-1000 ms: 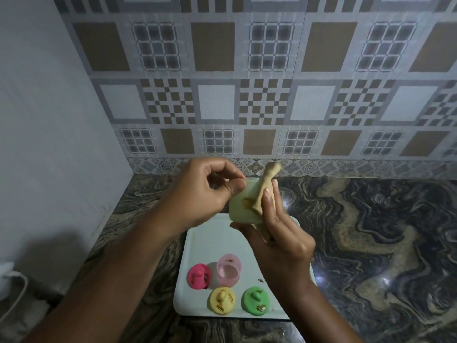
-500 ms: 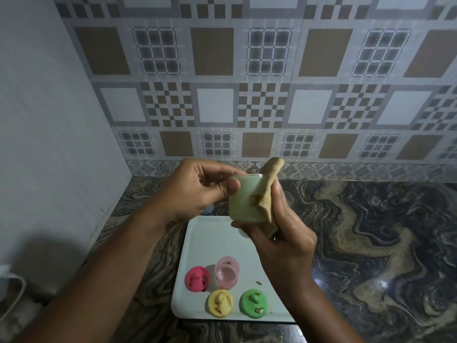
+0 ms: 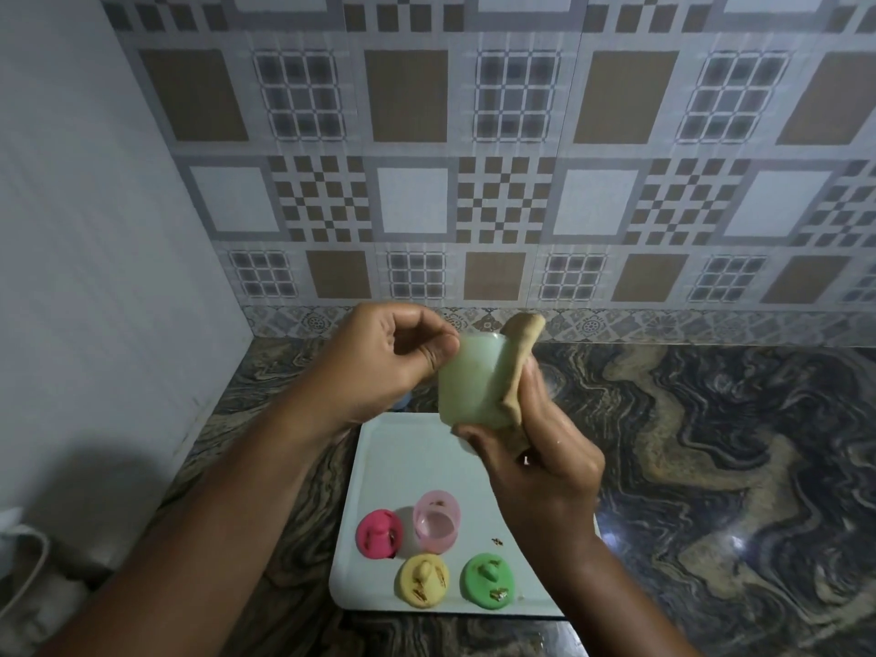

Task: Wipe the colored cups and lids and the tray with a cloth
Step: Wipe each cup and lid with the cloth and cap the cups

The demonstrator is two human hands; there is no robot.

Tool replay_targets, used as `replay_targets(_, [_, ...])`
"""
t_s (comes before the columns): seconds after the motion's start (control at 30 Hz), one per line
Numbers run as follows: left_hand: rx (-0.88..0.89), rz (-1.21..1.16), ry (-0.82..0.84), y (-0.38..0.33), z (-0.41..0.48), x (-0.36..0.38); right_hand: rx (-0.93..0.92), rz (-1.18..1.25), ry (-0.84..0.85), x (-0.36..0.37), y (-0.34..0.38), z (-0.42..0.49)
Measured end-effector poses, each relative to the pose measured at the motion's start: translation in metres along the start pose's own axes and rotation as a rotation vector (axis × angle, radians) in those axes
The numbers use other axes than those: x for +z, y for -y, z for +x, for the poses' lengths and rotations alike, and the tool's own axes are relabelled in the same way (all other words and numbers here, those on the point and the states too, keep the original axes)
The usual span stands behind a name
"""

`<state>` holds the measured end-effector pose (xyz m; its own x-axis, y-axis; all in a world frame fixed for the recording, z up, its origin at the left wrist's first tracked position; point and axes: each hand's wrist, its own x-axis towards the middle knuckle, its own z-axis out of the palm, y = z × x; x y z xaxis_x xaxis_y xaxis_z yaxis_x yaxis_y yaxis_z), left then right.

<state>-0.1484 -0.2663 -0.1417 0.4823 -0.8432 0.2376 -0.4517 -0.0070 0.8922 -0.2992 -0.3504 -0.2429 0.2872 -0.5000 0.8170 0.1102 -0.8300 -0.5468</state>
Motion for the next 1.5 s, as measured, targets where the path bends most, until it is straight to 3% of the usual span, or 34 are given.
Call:
replay_targets(0.13, [0.111, 0.188, 0.017, -0.012, -0.001, 0.005, -0.070, -0.085, -0.005, 0.002, -0.004, -0.004])
replay_targets(0.33, [0.026, -0.003, 0.000, -0.010, -0.001, 0.003, 0.213, 0.162, -0.110, 0.003, -0.001, -0.002])
replay_targets(0.5, [0.103, 0.174, -0.006, -0.009, 0.002, 0.005, -0.043, -0.104, -0.007, 0.002, -0.009, -0.002])
replay_targets(0.57, [0.155, 0.209, -0.028, -0.011, -0.001, 0.011, -0.071, -0.108, 0.015, 0.003, -0.011, -0.002])
replay_targets(0.63, [0.157, 0.124, -0.063, -0.008, -0.002, 0.014, -0.008, -0.034, 0.010, 0.003, -0.012, -0.002])
replay_targets(0.8, [-0.072, -0.159, -0.040, 0.014, -0.003, 0.013, 0.259, 0.215, -0.028, 0.001, -0.011, -0.001])
replay_targets(0.87, [-0.087, -0.167, -0.063, 0.015, -0.002, 0.013, 0.194, 0.147, 0.004, -0.001, -0.012, -0.001])
replay_targets(0.97, [0.035, 0.053, -0.060, 0.008, -0.002, 0.015, -0.018, -0.049, 0.080, -0.005, -0.014, -0.003])
replay_targets(1.03, [0.095, 0.108, -0.063, 0.004, -0.003, 0.019, -0.030, -0.073, 0.069, -0.005, -0.015, -0.003])
replay_targets(1.17, [0.036, -0.102, -0.064, 0.006, -0.008, 0.023, 0.215, 0.163, -0.044, -0.009, -0.005, -0.003])
replay_targets(1.27, [-0.078, -0.227, -0.050, 0.009, -0.008, 0.026, 0.372, 0.324, -0.036, -0.013, -0.002, -0.006])
replay_targets(1.33, [-0.066, -0.208, -0.063, 0.007, -0.007, 0.028, 0.224, 0.150, -0.011, -0.015, -0.006, -0.008])
replay_targets(1.4, [0.039, -0.012, -0.044, 0.004, -0.006, 0.030, 0.018, -0.084, 0.047, -0.018, -0.011, -0.011])
replay_targets(1.5, [0.152, 0.133, -0.025, -0.002, -0.009, 0.040, -0.028, -0.141, 0.044, -0.022, -0.015, -0.013])
